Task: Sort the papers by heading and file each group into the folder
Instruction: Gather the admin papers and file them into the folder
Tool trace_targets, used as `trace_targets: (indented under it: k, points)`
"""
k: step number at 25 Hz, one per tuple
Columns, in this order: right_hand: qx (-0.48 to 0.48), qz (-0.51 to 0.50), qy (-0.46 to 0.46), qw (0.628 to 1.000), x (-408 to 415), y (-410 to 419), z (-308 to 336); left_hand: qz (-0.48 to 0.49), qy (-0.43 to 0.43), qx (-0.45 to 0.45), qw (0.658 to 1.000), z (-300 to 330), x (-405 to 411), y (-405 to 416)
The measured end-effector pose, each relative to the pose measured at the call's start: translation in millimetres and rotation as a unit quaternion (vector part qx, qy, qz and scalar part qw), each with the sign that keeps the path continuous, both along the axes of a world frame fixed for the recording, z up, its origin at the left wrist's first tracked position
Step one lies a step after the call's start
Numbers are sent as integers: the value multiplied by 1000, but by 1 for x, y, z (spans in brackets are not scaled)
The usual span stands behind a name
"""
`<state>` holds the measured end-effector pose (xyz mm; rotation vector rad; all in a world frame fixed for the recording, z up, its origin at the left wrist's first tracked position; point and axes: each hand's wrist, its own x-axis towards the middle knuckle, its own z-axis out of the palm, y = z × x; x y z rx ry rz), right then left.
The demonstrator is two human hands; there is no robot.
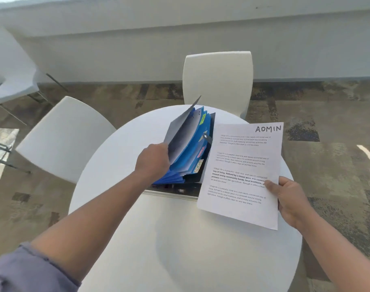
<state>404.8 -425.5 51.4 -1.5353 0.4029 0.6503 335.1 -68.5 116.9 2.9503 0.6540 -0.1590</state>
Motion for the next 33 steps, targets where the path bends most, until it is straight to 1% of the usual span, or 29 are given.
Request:
trace_targets:
  k: [4, 8, 11, 14, 17, 20, 23, 27, 33]
  points:
    - [-13, 19, -19, 1000, -13, 19, 40, 33, -28, -59, 997, 14, -65, 13]
    - [-33, 31, -28, 999, -32, 37, 75, 46, -53, -138, 988, 11, -129, 21]
    - [-56, 35, -40, 997, -49, 55, 96, 36, -36, -189, 981, 13, -170, 24]
    - [-75, 29, -58, 995, -69, 74, 113, 16, -20, -274, 961, 17, -202, 31]
    - [-91, 13, -71, 993, -96, 93, 121, 7, -35, -341, 939, 16, -226, 48]
    - [-96, -3, -77, 992, -121, 110, 129, 48, -36, -360, 931, 20, -243, 63]
    - [-101, -11, -86, 991, -138, 126, 137, 73, -66, -380, 920, 22, -251, 77]
    - [-114, -9, -98, 989, -152, 138, 151, 111, -85, -378, 915, 20, -252, 82]
    - [-126, -17, -125, 984, -164, 145, 176, 111, -93, -416, 898, 17, -248, 77]
